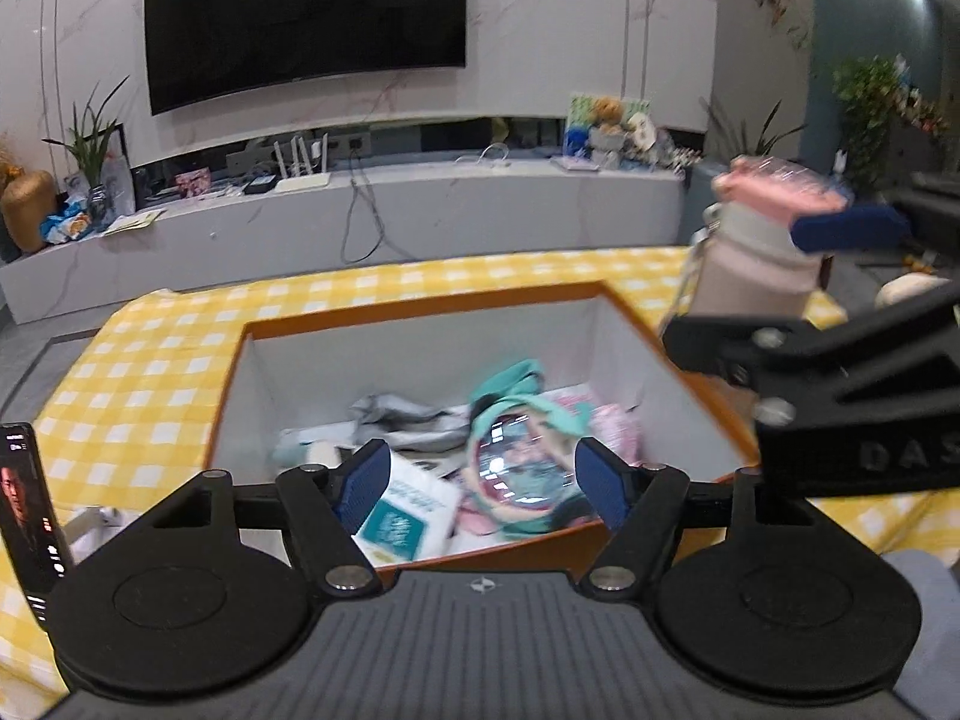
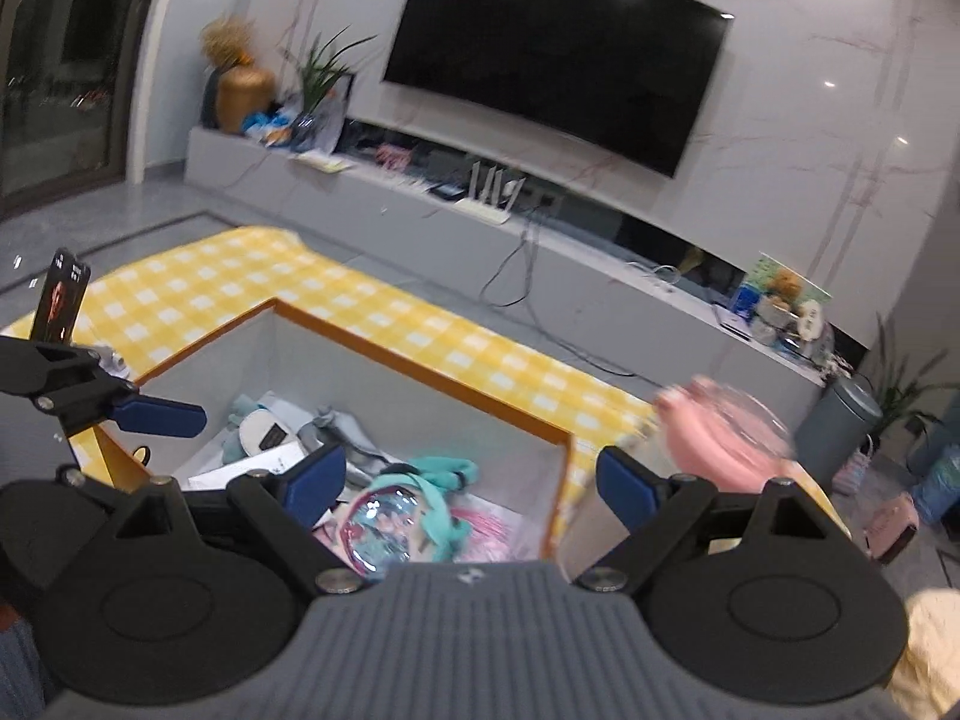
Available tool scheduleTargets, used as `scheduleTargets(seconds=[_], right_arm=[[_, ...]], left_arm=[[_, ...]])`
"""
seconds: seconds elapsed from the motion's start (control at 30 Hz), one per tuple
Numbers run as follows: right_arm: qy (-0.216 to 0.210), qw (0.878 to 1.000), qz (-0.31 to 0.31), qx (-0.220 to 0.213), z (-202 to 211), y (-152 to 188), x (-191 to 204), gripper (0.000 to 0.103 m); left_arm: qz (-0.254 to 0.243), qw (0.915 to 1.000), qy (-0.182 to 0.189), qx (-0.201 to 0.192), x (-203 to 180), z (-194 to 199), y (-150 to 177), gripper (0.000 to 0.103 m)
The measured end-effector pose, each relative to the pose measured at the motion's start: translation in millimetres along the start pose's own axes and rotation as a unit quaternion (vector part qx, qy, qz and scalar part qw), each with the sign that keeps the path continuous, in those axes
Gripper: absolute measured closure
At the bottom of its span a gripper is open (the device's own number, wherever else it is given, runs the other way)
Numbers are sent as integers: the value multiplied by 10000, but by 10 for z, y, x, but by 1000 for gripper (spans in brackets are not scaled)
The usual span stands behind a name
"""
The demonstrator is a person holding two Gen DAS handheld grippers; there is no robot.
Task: Organize soft objects
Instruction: 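Move both open grippers back from the box toward the pink ball and headband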
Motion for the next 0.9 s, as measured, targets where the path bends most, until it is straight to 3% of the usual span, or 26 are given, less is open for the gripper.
scheduleTargets(seconds=[0.33, 0.67, 0.9], right_arm=[[349, 9945, -849, -505, 790, 479, -388, 16], [1026, 9798, -1718, -9, 1014, 1210, -958, 16], [1334, 9688, -2079, 219, 1019, 1641, -1397, 22]], left_arm=[[-128, 9958, 811, -414, -429, 301, -26, 22], [-806, 9834, 1584, -363, -1129, 272, 27, 24], [-1752, 9702, 1624, -391, -1795, 73, 60, 28]])
Point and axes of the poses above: each gripper's, at about its wrist camera, not at the fingertips, and z roughly against the way its jaws point, x to its left, y to its underside, the point moved 5 cm from there along -z, roughly the way its jaws point, and after that the axes turned 10 degrees about -y, right-handed, at the moved point
